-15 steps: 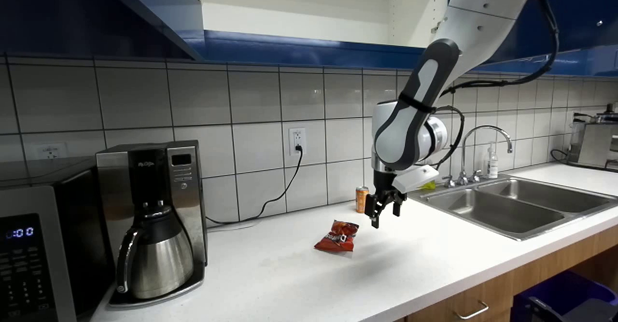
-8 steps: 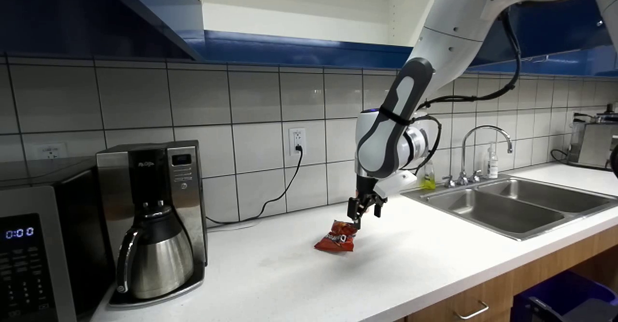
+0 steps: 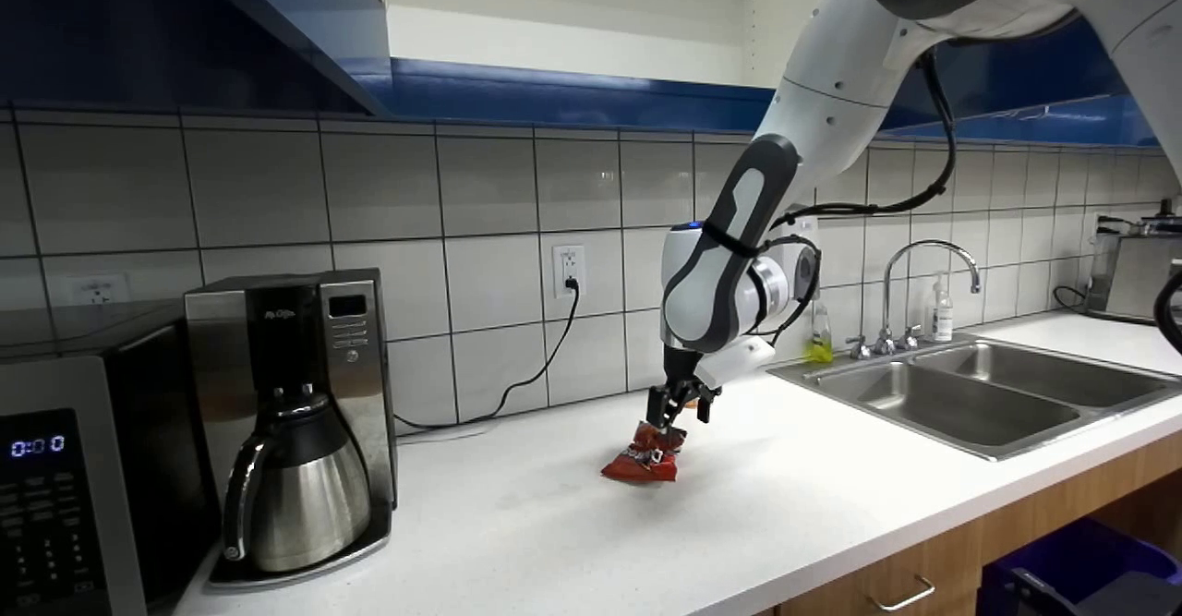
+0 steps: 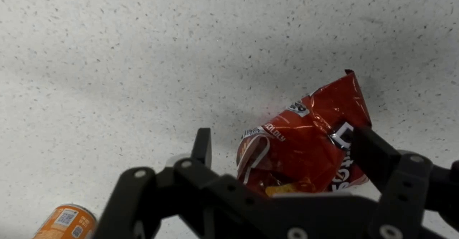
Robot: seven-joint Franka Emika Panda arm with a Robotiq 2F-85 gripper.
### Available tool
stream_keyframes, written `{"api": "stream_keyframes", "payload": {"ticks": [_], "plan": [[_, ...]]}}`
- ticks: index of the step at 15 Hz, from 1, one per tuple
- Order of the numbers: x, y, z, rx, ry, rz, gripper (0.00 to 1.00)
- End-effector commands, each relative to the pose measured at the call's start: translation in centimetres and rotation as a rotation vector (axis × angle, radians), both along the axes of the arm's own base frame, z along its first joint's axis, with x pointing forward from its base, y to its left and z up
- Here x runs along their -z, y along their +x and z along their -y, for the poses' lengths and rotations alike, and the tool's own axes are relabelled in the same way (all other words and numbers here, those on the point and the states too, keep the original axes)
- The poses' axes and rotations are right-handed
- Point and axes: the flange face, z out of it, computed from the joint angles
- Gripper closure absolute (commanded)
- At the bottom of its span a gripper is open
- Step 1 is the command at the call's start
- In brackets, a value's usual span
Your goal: Put the orange sachet in the top cabinet
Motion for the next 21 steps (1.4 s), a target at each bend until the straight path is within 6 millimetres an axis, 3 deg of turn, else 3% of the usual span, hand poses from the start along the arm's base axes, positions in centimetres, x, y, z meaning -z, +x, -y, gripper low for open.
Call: {"api": "stream_keyframes", "payload": {"ticks": [1, 13, 19, 20, 21], "plan": [[0.7, 1.6, -0.6, -0.005, 0.010, 0.010, 0.00], [2.5, 4.3, -2.9, -0.053, 0.019, 0.028, 0.00], [2.8, 4.9, -2.9, -0.053, 0.016, 0.029, 0.00], [2.8, 4.9, -2.8, -0.052, 0.016, 0.030, 0.06], [2.8, 4.9, -2.8, -0.053, 0.015, 0.030, 0.28]]}}
